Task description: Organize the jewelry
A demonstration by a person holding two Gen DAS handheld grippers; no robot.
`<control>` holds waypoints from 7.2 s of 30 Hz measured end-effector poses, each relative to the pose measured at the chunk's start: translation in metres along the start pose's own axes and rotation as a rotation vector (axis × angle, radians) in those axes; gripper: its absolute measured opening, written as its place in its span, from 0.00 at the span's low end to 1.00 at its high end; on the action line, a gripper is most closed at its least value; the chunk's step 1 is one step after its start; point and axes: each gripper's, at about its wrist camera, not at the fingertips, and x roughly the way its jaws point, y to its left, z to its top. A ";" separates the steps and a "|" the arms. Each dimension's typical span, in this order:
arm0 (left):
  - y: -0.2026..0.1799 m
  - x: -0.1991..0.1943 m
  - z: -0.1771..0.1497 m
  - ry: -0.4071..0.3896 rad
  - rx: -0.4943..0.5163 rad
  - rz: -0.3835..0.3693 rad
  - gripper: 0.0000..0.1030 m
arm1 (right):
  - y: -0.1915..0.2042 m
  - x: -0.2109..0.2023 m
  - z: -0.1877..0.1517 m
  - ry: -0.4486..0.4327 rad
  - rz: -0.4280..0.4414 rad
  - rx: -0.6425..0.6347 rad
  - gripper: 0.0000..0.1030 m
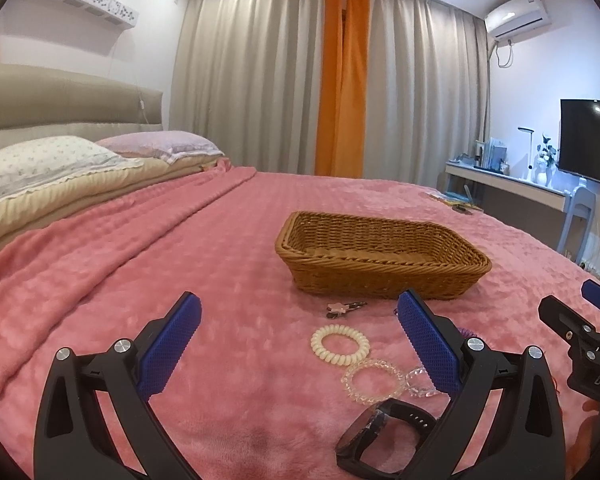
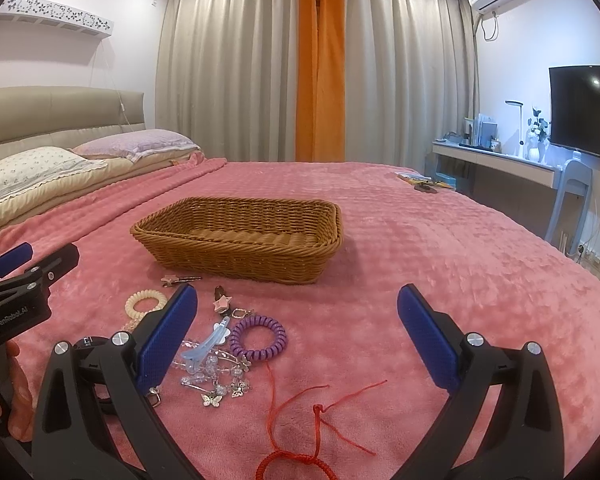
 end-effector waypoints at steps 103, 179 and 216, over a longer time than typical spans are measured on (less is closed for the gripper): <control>-0.009 -0.011 -0.014 0.446 -0.053 -0.265 0.21 | -0.009 -0.029 -0.013 0.387 0.163 -0.078 0.03; 0.006 0.083 -0.037 0.511 -0.098 -0.289 0.54 | -0.005 0.119 -0.008 0.488 0.176 -0.011 0.37; -0.016 0.053 -0.030 0.366 0.046 -0.247 0.08 | -0.008 0.092 0.000 0.334 0.245 -0.003 0.09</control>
